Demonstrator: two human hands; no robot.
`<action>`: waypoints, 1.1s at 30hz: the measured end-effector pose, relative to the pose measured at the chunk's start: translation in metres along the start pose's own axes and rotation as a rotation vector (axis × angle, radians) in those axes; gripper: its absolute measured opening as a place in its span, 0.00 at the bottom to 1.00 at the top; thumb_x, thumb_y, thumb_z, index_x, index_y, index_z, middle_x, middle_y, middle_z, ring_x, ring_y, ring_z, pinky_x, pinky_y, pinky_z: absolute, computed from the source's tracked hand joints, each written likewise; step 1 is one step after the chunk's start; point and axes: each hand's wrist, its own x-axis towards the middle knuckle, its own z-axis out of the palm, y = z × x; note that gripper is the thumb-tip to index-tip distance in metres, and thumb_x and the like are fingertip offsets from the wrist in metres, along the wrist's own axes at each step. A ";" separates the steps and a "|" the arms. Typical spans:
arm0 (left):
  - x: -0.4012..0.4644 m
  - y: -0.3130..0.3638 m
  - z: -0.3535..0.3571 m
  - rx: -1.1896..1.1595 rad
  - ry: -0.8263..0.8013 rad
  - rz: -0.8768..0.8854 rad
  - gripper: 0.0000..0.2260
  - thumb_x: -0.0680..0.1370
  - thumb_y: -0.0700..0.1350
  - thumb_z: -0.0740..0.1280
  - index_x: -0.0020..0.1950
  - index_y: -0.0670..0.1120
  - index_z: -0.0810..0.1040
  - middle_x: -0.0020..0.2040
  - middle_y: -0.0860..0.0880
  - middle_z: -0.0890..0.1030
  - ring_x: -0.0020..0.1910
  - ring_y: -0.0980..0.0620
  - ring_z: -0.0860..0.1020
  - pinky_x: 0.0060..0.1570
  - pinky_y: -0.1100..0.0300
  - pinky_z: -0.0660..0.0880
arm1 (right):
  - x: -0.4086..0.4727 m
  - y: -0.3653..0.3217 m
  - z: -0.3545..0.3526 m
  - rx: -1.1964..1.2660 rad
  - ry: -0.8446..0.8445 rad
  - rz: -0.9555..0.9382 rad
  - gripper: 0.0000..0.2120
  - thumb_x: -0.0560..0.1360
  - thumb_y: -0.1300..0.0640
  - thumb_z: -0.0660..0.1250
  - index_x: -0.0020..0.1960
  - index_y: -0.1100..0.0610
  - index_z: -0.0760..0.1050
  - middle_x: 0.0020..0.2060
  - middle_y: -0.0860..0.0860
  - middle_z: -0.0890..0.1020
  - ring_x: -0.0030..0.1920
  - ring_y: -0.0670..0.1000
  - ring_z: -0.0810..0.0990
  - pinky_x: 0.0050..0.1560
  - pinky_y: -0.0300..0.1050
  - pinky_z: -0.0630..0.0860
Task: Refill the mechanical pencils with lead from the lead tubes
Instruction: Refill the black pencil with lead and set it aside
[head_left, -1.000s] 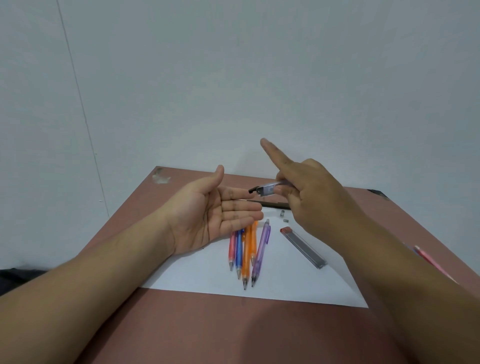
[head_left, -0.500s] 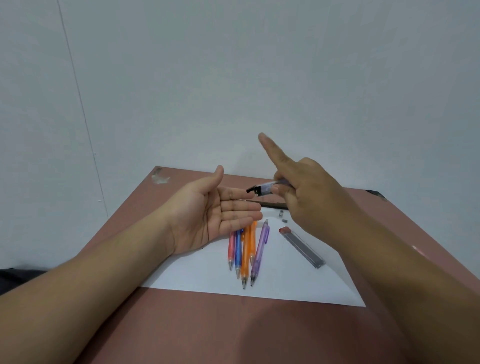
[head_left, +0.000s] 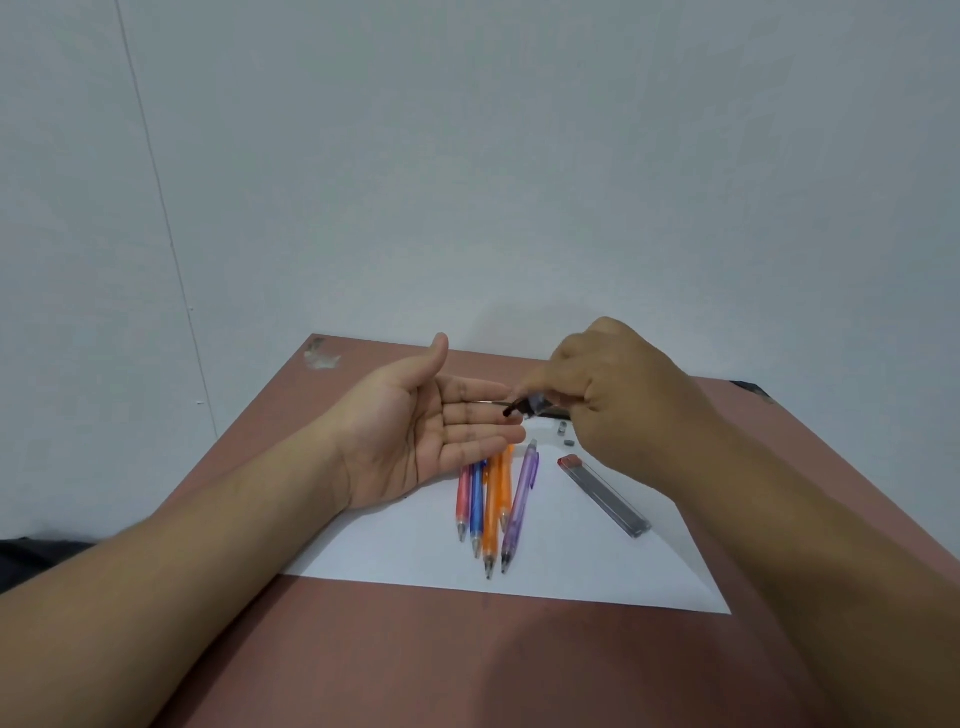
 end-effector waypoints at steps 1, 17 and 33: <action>0.000 0.000 0.000 -0.002 0.000 -0.001 0.33 0.83 0.62 0.55 0.68 0.33 0.73 0.62 0.32 0.80 0.62 0.35 0.81 0.59 0.49 0.79 | -0.001 -0.001 0.002 0.027 0.011 -0.002 0.25 0.82 0.63 0.61 0.73 0.38 0.71 0.50 0.46 0.80 0.52 0.50 0.70 0.54 0.49 0.76; 0.001 0.000 0.000 -0.007 0.009 -0.001 0.33 0.83 0.62 0.55 0.68 0.33 0.73 0.62 0.32 0.80 0.61 0.35 0.81 0.59 0.49 0.79 | -0.002 0.001 0.008 0.090 0.038 0.035 0.28 0.80 0.68 0.61 0.70 0.40 0.75 0.48 0.48 0.81 0.52 0.52 0.71 0.53 0.49 0.76; 0.001 -0.001 -0.002 -0.019 -0.007 -0.004 0.29 0.82 0.59 0.58 0.67 0.34 0.73 0.61 0.32 0.81 0.60 0.34 0.81 0.59 0.48 0.78 | -0.007 0.000 0.015 0.277 0.172 0.069 0.27 0.82 0.67 0.62 0.75 0.43 0.71 0.40 0.45 0.77 0.47 0.49 0.69 0.52 0.50 0.76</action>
